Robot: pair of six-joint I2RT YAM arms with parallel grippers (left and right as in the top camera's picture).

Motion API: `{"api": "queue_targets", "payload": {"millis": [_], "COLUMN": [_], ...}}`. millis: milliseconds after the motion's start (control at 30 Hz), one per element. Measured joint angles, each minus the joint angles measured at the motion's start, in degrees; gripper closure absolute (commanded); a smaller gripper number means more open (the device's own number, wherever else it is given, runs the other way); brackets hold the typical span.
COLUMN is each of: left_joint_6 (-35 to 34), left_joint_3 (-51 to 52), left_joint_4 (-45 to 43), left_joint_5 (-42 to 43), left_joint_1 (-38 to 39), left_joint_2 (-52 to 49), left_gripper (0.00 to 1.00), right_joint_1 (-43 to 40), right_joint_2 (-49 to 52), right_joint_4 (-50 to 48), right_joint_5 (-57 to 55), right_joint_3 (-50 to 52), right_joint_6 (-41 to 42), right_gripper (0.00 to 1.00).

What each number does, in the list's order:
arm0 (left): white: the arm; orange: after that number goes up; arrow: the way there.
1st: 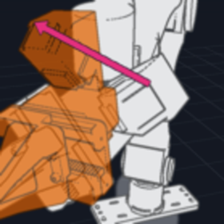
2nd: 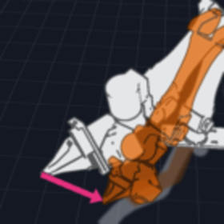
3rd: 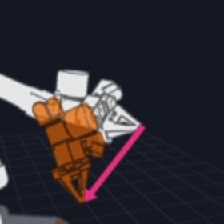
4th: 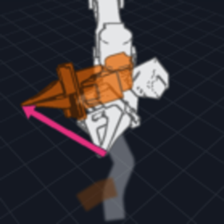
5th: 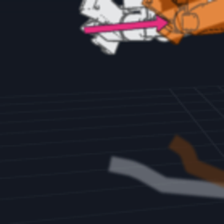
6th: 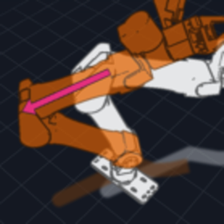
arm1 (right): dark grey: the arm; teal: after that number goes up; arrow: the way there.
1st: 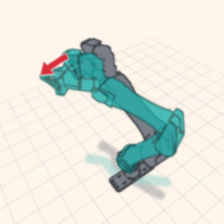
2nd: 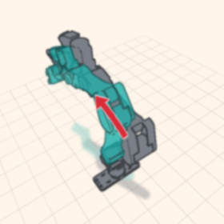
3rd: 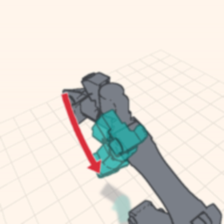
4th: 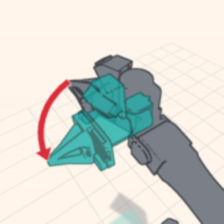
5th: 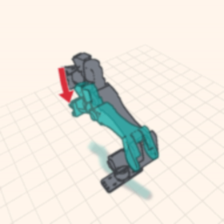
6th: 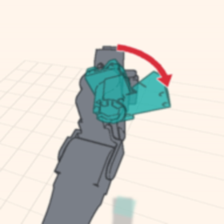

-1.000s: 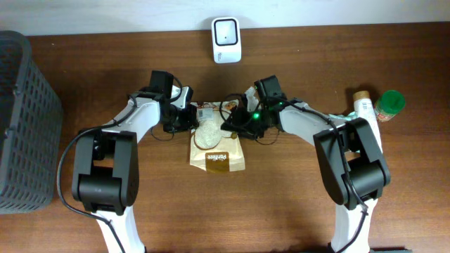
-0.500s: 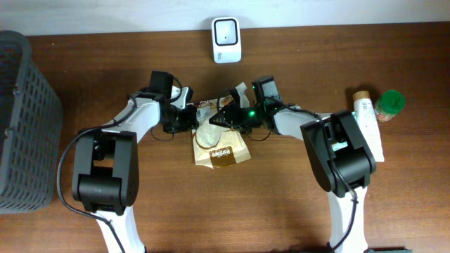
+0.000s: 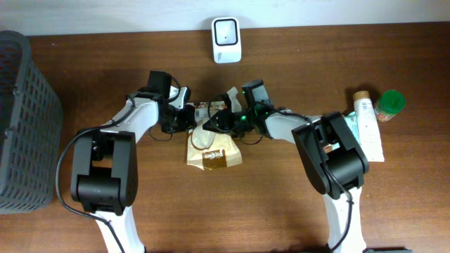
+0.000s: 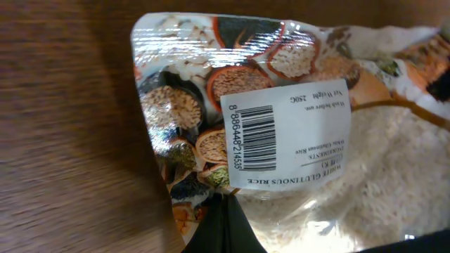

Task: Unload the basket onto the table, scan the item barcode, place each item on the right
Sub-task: 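Hold the rice bag with both grippers and lift it, then release the left gripper and carry the bag toward the scanner with right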

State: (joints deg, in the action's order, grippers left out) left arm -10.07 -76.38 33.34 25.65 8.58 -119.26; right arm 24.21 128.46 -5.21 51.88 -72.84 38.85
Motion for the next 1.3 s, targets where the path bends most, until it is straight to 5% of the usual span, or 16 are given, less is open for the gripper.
{"api": "queue_targets", "payload": {"millis": [100, 433, 600, 900, 967, 1033, 1100, 1300], "left_joint_6": [0.00, 0.26, 2.54, 4.94, 4.96, 5.27, 5.77, 5.57], "left_joint_3": [0.04, -0.94, -5.16, -12.02, -12.35, -12.35, -12.35, -12.35], "left_joint_4": [0.04, 3.19, 15.04, 19.58, 19.63, 19.82, 19.82, 19.85], "left_joint_5": [-0.42, -0.31, -1.49, -3.58, -3.72, -4.26, -5.01, -10.01], "left_joint_1": [-0.04, -0.02, -3.17, -11.08, -11.80, -12.04, -12.04, -12.00], "left_joint_2": [0.09, 0.00, -0.11, 12.24, 13.49, 13.46, 13.40, 13.40], "left_gripper": [1.00, 1.00, 0.99, 0.83, 0.73, 0.50, 0.03, 0.01], "right_joint_1": [0.31, -0.87, -1.49, -7.28, -8.44, -9.46, -10.05, -12.68], "right_joint_2": [0.24, 0.63, -0.28, -14.84, -16.87, -17.20, -17.20, -22.69], "right_joint_4": [0.07, 0.46, 1.27, 10.60, 12.83, 13.07, 13.20, 10.05], "right_joint_5": [-0.76, 2.93, 5.92, 11.34, 13.07, 15.58, 16.79, 19.89], "right_joint_3": [0.26, 0.70, 1.09, 1.38, 1.38, 1.38, 1.40, 1.70], "right_joint_6": [0.48, 0.15, -2.19, -10.88, -12.70, -14.91, -16.06, -18.10], "right_gripper": [0.96, 0.96, 0.96, 0.96, 0.96, 0.96, 0.96, 0.96]}}
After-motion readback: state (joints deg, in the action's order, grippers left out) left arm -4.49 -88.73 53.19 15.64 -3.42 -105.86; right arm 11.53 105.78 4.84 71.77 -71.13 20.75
